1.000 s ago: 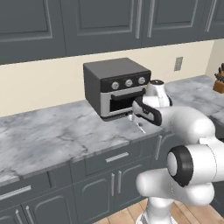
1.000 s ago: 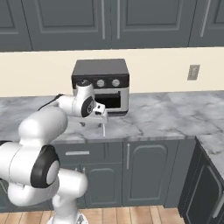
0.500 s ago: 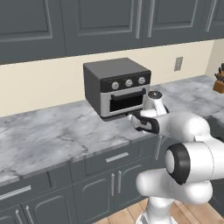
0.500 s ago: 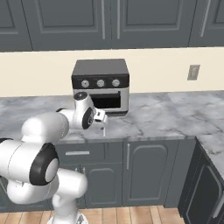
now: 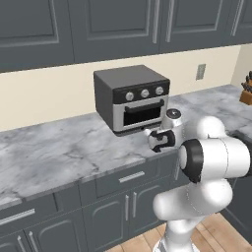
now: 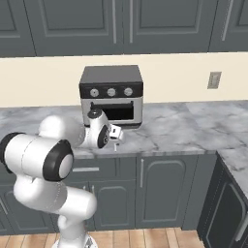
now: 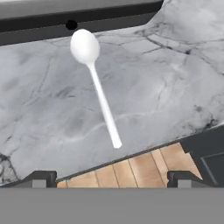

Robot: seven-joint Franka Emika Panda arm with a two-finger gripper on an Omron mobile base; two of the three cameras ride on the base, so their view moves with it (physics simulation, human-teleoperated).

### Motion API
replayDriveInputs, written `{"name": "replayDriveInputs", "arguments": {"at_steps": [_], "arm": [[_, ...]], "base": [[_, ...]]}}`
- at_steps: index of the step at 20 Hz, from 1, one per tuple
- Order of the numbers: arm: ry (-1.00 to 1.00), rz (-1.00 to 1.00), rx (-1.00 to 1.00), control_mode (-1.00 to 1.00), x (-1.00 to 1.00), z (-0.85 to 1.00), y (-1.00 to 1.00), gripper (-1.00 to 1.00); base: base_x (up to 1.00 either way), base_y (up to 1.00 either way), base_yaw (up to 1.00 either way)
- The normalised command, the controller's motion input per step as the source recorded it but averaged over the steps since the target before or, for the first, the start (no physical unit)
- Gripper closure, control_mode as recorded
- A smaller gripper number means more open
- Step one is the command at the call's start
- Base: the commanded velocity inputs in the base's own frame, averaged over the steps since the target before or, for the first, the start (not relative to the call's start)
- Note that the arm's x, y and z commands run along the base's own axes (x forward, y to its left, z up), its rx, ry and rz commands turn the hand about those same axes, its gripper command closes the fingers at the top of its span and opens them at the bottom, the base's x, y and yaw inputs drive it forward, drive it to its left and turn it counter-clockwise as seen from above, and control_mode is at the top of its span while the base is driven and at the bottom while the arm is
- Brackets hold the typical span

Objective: Take the fork and place it on the left side of the plate. Then take the spoon and place it on the right side of the plate. Make sure they're directly next to the plate.

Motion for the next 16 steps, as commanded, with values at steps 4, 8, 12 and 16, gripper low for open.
{"name": "replayDriveInputs", "arguments": {"at_steps": [4, 8, 12, 16], "arm": [[0.00, 0.00, 0.00, -1.00, 0.32, -0.14, 0.00, -1.00], [0.00, 0.00, 0.00, -1.00, 0.22, -0.19, 0.00, -1.00], [0.00, 0.00, 0.00, -1.00, 0.24, -0.28, 0.00, -1.00], [0.00, 0.00, 0.00, -1.00, 0.35, -0.30, 0.00, -1.00]], "base": [[0.00, 0.00, 0.00], [0.00, 0.00, 0.00], [0.00, 0.00, 0.00], [0.00, 0.00, 0.00]]}}
